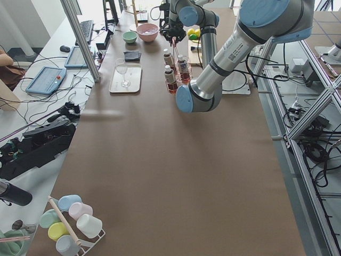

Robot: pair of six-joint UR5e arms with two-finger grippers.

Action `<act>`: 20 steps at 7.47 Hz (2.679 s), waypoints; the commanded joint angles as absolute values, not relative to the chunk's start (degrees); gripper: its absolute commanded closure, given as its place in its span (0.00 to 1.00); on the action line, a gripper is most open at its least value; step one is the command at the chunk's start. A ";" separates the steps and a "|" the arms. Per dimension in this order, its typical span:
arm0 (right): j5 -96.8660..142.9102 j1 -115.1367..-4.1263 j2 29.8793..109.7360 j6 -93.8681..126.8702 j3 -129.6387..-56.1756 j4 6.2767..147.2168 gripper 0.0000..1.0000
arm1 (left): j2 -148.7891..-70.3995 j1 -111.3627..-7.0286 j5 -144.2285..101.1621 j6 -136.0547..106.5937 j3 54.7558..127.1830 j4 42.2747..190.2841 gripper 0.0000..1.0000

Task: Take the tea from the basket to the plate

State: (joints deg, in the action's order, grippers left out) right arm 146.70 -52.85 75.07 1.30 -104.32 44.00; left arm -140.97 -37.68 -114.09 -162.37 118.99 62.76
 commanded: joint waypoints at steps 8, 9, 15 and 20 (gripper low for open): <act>130.70 -52.56 73.74 3.87 -98.88 33.13 0.00 | -139.75 -34.37 -108.72 -163.65 114.70 71.46 1.00; 129.91 -52.56 73.74 3.95 -98.70 33.05 0.00 | -139.57 -34.37 -108.72 -163.65 114.61 71.46 1.00; 124.20 -47.65 73.04 8.14 -92.12 15.95 0.00 | -139.83 -34.37 -108.98 -163.83 114.79 71.19 1.00; 124.72 -43.43 69.17 22.41 -93.34 14.85 0.00 | -139.92 -34.45 -109.07 -163.83 114.96 71.19 1.00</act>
